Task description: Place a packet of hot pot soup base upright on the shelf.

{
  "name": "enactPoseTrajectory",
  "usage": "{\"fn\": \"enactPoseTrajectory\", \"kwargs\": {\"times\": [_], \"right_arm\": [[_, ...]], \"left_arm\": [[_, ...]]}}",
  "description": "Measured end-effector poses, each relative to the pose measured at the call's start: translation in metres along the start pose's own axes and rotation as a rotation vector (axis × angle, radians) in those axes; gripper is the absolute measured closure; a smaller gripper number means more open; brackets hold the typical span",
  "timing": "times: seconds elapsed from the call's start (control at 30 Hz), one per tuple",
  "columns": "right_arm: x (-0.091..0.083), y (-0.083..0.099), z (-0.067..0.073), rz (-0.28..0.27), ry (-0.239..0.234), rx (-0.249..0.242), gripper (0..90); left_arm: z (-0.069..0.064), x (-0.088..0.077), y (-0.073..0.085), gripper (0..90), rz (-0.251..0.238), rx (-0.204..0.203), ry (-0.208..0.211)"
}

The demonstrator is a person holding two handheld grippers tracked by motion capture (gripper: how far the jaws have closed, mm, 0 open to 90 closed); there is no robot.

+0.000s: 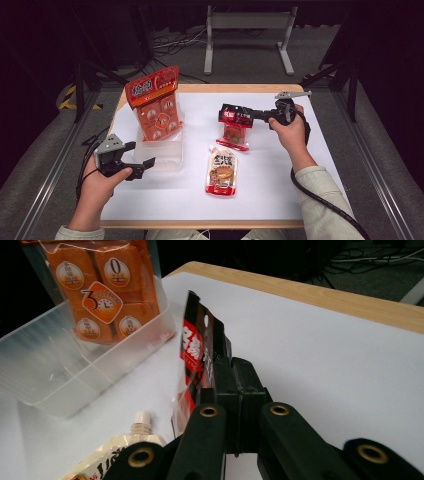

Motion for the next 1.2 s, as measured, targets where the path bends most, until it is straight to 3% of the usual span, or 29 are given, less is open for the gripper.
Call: {"fn": "enactPoseTrajectory", "kwargs": {"times": [0.43, 0.5, 0.77, 1.0, 1.2], "right_arm": [[-0.023, -0.015, 0.031, -0.023, -0.055, -0.131, 90.0], [-0.026, -0.016, 0.037, -0.018, -0.054, -0.154, 90.0], [-0.040, -0.020, 0.053, -0.033, -0.074, -0.185, 90.0], [-0.048, -0.026, 0.076, -0.057, -0.126, -0.228, 90.0], [-0.050, -0.031, 0.098, -0.072, -0.178, -0.264, 90.0]], "left_arm": [[-0.013, 0.013, -0.002, 8.5, -0.038, 0.046, 0.060], [-0.016, 0.016, -0.002, 8.5, -0.041, 0.039, 0.074], [-0.026, 0.027, -0.002, 8.4, -0.055, 0.061, 0.118], [-0.035, 0.036, -0.009, 9.8, -0.123, 0.074, 0.175], [-0.045, 0.054, -0.013, 8.9, -0.134, 0.068, 0.229]]}}
Point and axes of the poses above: each handheld gripper's, and its own axes: x roughly forward along the jaws, y roughly out of its underside, z roughly to its left, the point moved 2 cm from there along x, roughly forward along the jaws, and after that the axes turned 6 degrees about -z, right-handed, at the moved point
